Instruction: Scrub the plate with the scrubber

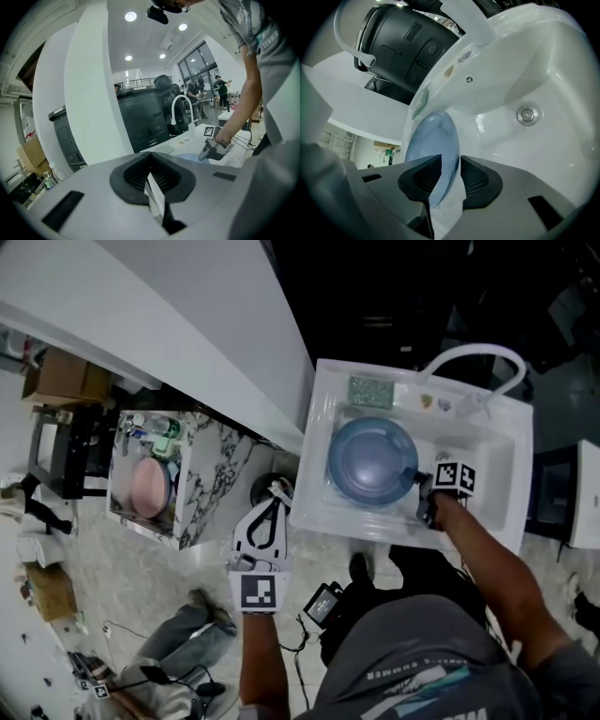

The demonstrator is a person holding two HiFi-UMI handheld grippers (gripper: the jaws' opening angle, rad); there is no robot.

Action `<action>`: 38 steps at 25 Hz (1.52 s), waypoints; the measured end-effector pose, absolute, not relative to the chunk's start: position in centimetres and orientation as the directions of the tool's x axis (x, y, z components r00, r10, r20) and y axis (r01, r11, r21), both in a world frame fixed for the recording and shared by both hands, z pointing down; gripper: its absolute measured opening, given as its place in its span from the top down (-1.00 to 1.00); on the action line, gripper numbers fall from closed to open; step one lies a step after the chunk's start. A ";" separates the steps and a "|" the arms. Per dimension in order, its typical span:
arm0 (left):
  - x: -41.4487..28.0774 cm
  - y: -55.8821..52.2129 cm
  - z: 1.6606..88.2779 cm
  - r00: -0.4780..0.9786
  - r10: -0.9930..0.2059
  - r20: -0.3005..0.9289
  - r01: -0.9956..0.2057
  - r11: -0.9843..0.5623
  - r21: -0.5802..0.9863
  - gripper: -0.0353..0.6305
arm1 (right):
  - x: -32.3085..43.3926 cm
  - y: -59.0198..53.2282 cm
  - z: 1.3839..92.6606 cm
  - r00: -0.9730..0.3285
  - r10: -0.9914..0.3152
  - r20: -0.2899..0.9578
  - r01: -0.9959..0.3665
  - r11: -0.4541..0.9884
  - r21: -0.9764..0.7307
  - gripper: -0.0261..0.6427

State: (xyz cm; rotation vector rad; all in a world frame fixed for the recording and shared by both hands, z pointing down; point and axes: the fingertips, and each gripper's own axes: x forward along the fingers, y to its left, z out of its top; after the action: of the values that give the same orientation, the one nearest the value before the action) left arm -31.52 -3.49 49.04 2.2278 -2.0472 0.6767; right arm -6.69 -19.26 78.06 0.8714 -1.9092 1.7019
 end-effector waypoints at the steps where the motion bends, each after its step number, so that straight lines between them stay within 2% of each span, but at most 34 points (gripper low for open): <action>1: -31.4 -3.5 48.9 0.034 -0.942 0.334 -0.958 -0.126 -0.258 0.88 | -6.7 -19.2 78.0 -0.710 -0.169 0.684 -0.699 0.048 -0.714 0.50; 5: -31.2 -3.2 48.6 0.030 -0.940 0.340 -0.960 -0.123 -0.253 0.88 | -6.1 -19.5 77.5 -0.707 -0.191 0.681 -0.700 0.050 -0.712 0.45; 13: -30.0 -2.7 45.6 0.072 -0.960 0.271 -0.949 -0.150 -0.276 0.88 | -2.9 -19.5 73.6 -0.691 -0.295 0.660 -0.697 0.032 -0.716 0.42; 19: -28.3 -1.0 42.6 0.128 -0.969 0.210 -0.940 -0.186 -0.286 0.88 | 0.9 -17.6 66.8 -0.664 -0.446 0.599 -0.696 0.078 -0.713 0.43; 23: -27.2 0.6 40.4 0.170 -0.973 0.153 -0.949 -0.204 -0.240 0.88 | 1.5 -14.8 59.0 -0.709 -0.537 0.458 -0.644 0.228 -0.730 0.78; 24: -26.9 1.0 39.9 0.185 -0.972 0.144 -0.952 -0.213 -0.218 0.88 | 1.5 -13.8 56.8 -0.718 -0.549 0.428 -0.643 0.287 -0.710 0.79; 27: -25.8 2.2 38.5 0.242 -0.963 0.117 -0.957 -0.257 -0.137 0.88 | 0.7 -10.5 50.3 -0.768 -0.551 0.326 -0.621 0.513 -0.593 0.81; 31: -23.7 4.1 36.6 0.335 -0.938 0.087 -0.937 -0.341 -0.070 0.88 | -0.4 -4.3 41.7 -0.813 -0.528 0.247 -0.583 0.741 -0.333 0.82; 35: -20.8 5.7 34.7 0.412 -0.910 0.046 -0.909 -0.414 -0.050 0.88 | 0.1 1.6 34.7 -0.823 -0.524 0.219 -0.546 0.836 -0.051 0.83; 38: -18.8 7.0 33.0 0.457 -0.889 0.021 -0.886 -0.457 -0.072 0.88 | 0.6 4.5 30.8 -0.827 -0.533 0.179 -0.529 0.846 0.071 0.83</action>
State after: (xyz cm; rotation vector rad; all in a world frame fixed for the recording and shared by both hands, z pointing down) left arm -18.79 7.05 33.03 2.7243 -1.6617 0.0886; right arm 0.61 4.50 30.83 0.8227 -2.8320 -0.0268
